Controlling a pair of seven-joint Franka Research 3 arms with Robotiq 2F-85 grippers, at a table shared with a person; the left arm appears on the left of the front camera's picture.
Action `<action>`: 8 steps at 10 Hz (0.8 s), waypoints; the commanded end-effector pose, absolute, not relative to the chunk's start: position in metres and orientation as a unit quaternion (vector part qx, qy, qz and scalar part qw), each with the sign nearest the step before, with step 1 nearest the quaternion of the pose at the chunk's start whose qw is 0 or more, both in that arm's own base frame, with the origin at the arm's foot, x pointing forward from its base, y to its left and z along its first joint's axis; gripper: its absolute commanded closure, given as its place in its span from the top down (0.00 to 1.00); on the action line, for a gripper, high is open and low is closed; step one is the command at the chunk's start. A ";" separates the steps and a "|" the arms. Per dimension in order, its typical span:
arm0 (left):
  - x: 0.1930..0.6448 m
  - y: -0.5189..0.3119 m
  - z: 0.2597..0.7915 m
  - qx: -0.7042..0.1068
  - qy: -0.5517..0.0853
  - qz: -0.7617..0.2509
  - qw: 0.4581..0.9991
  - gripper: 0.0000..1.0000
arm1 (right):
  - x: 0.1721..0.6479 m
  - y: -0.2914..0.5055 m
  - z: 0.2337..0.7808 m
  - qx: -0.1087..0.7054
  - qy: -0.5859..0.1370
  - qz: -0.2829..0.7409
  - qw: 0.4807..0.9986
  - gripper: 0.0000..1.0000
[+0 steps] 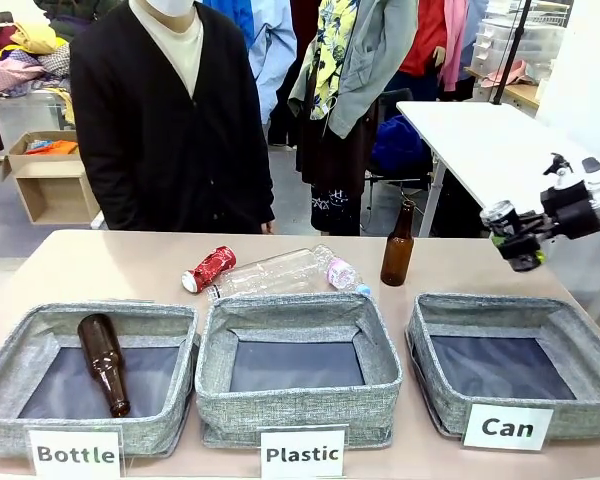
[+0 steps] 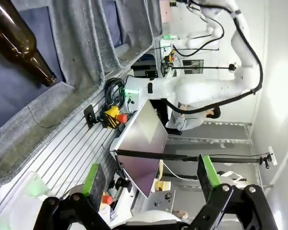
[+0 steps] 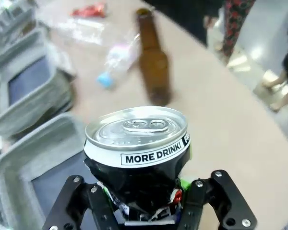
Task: Sort the can waste into the basket.
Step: Pick up the can waste from the table and place it in the right Fabric basket.
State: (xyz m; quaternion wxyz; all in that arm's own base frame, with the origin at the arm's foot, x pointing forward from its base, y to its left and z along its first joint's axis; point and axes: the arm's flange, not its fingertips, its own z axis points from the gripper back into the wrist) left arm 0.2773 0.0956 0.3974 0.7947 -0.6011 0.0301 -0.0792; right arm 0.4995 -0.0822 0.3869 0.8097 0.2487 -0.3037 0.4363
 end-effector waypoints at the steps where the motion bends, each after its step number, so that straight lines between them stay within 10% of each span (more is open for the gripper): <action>1: 0.272 0.098 0.403 -0.604 0.026 -0.081 0.793 1.00 | 0.445 -0.058 0.410 0.266 -0.189 0.486 0.810 0.00; 8: 0.272 0.098 0.403 -0.604 0.026 -0.081 0.793 1.00 | 0.382 -0.007 0.396 0.195 -0.019 0.647 0.737 0.00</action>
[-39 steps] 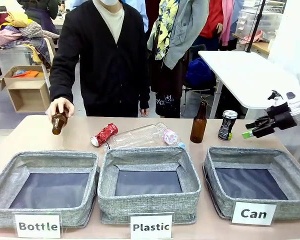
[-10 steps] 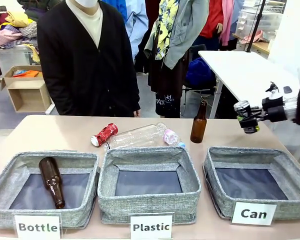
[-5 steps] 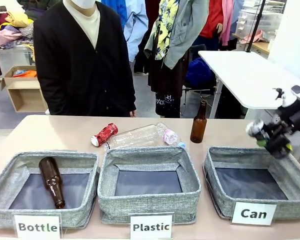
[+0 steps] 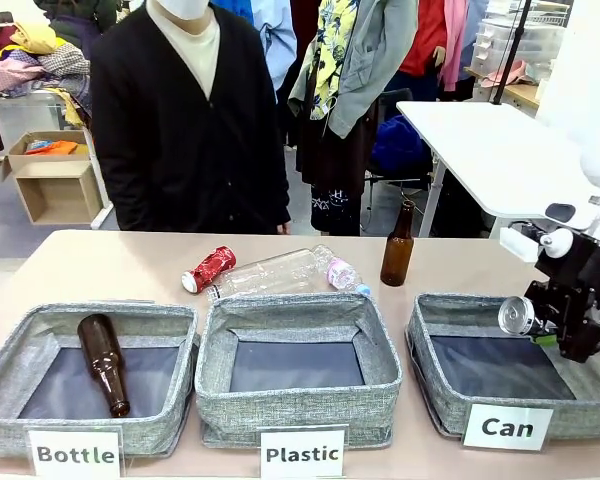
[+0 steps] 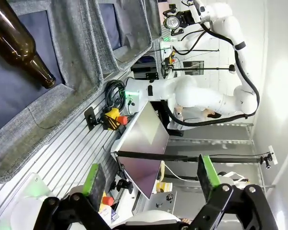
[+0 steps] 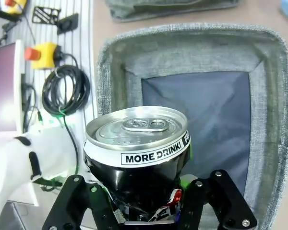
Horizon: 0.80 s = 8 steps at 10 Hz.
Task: Sort the can waste into the basket.
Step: Pick up the can waste from the table and place it in the right Fabric basket.
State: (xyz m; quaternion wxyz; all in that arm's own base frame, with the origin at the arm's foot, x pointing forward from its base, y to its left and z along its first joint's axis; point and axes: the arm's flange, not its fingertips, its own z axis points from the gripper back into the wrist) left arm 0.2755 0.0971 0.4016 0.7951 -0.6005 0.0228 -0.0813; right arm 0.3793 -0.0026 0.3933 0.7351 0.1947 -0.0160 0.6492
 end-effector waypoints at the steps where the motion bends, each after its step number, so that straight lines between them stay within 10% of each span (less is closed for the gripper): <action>1: 0.272 0.098 0.403 -0.604 0.026 -0.081 0.793 1.00 | 0.383 -0.008 0.394 0.196 -0.018 0.649 0.735 0.39; 3: 0.272 0.098 0.403 -0.604 0.026 -0.081 0.793 1.00 | 0.385 -0.007 0.393 0.194 -0.022 0.650 0.734 0.97; 8: 0.272 0.098 0.403 -0.604 0.026 -0.081 0.793 1.00 | 0.389 -0.009 0.392 0.203 -0.035 0.637 0.743 1.00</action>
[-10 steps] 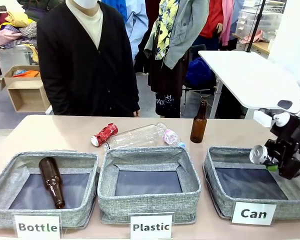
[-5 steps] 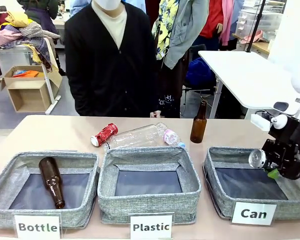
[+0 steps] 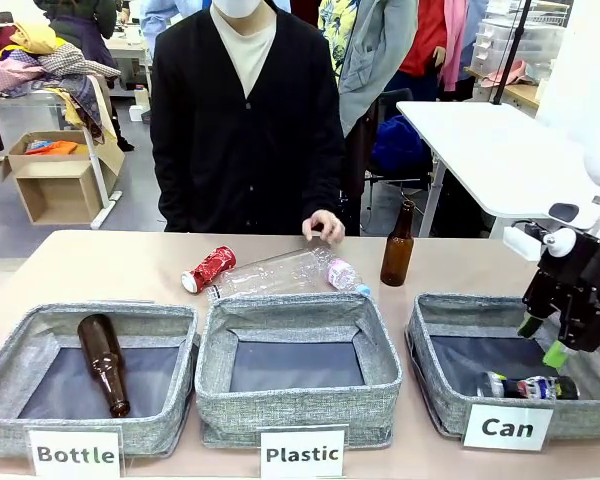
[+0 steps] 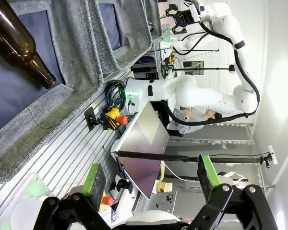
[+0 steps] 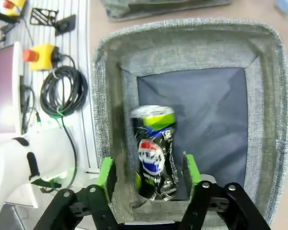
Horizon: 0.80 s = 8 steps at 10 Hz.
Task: Sort the can waste into the basket.
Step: Pick up the can waste from the table and place it in the right Fabric basket.
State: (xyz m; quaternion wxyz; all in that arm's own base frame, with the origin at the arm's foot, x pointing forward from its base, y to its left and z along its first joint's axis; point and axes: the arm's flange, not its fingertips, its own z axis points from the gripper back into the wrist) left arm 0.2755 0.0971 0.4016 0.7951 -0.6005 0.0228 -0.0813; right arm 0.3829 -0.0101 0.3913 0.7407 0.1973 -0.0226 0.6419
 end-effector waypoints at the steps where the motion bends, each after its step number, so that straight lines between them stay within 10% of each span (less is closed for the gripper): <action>1: 0.272 0.098 0.403 -0.604 0.026 -0.081 0.793 1.00 | 0.391 -0.009 0.393 0.217 -0.047 0.629 0.745 1.00; 4: 0.272 0.098 0.403 -0.604 0.026 -0.081 0.793 1.00 | 0.396 -0.014 0.400 0.288 -0.099 0.577 0.758 1.00; 8: 0.272 0.098 0.403 -0.604 0.026 -0.081 0.793 1.00 | 0.433 -0.030 0.417 0.552 -0.279 0.228 0.752 1.00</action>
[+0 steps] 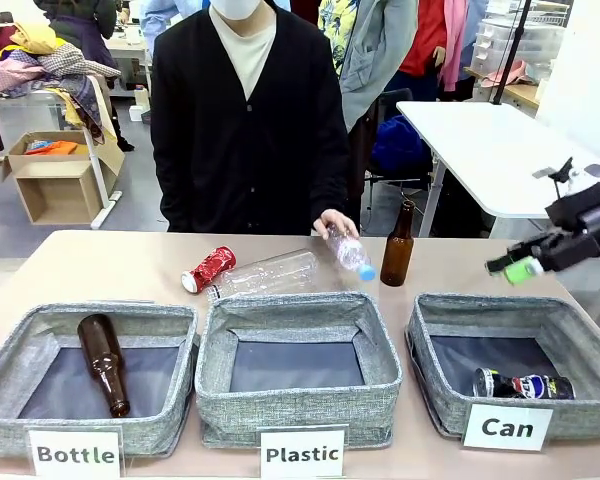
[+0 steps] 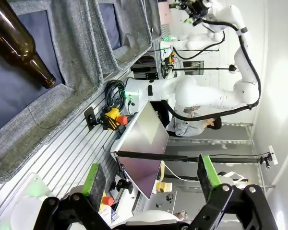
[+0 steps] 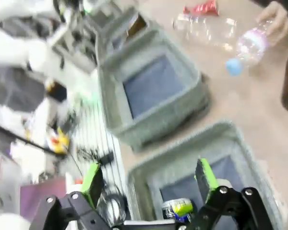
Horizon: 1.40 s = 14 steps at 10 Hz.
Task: Sort the can waste into the basket.
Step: Pick up the can waste from the table and place it in the right Fabric basket.
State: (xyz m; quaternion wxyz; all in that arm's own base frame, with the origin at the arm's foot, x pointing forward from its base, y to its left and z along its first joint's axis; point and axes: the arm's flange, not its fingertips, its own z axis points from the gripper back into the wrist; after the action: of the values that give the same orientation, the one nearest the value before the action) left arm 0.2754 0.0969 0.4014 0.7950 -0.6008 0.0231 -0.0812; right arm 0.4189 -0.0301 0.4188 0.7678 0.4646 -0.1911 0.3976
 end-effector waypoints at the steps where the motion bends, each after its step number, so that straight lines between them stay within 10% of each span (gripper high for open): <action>1: 0.272 0.098 0.403 -0.604 0.026 -0.081 0.793 1.00 | 0.441 -0.035 0.412 0.608 -0.228 0.191 0.736 1.00; 14: 0.272 0.098 0.403 -0.604 0.026 -0.081 0.793 1.00 | 0.437 -0.044 0.398 0.622 -0.166 0.225 0.732 1.00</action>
State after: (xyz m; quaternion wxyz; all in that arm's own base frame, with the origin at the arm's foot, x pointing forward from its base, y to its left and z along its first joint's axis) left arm 0.2753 0.0969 0.4014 0.7949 -0.6008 0.0230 -0.0812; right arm 0.4389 -0.0422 0.3967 0.7311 0.6269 -0.1626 0.2146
